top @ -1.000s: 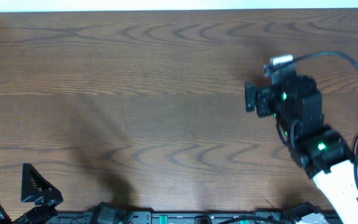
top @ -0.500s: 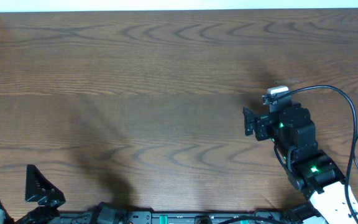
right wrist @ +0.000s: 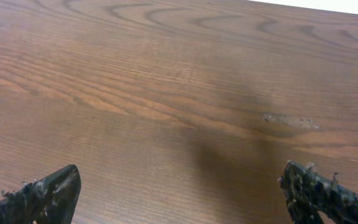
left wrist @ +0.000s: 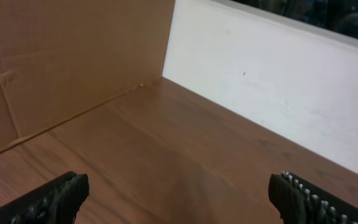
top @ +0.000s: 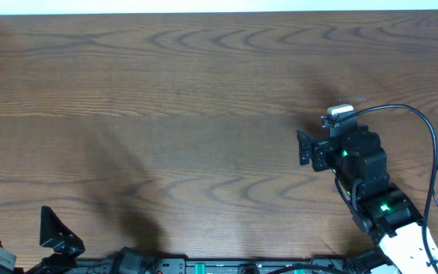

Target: Untangle cables

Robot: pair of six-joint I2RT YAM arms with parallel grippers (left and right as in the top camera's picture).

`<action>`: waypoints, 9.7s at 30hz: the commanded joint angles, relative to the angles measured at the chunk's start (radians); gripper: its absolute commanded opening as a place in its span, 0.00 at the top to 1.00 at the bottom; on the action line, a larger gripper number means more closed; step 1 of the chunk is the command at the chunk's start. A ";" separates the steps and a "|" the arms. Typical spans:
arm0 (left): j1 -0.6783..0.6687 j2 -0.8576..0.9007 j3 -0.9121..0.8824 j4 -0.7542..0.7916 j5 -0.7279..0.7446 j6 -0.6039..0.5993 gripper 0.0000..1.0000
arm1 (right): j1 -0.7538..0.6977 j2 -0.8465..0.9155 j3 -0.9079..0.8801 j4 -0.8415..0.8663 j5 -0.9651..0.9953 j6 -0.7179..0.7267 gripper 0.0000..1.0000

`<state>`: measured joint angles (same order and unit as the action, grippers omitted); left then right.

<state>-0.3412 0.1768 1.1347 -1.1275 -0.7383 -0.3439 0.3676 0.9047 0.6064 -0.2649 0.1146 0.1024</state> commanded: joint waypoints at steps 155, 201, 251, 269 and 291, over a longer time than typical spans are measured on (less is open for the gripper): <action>0.004 -0.002 -0.003 -0.107 -0.006 -0.010 0.02 | -0.471 -0.899 -0.601 0.216 -0.440 -0.006 0.01; 0.127 -0.001 -0.759 1.089 0.695 -0.057 0.02 | -0.471 -0.899 -0.601 0.216 -0.440 -0.006 0.01; 0.430 -0.173 -1.131 1.054 0.727 0.100 0.02 | -0.471 -0.899 -0.601 0.216 -0.439 -0.006 0.01; 0.430 -0.173 -1.131 1.054 0.727 0.100 0.02 | -0.471 -0.899 -0.601 0.216 -0.439 -0.006 0.01; 0.430 -0.173 -1.131 1.054 0.727 0.100 0.02 | -0.471 -0.899 -0.601 0.216 -0.439 -0.006 0.01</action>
<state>0.0841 0.0101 0.0158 -0.0227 -0.0013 -0.2607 -0.1089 0.0109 0.0086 -0.0456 -0.3256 0.1017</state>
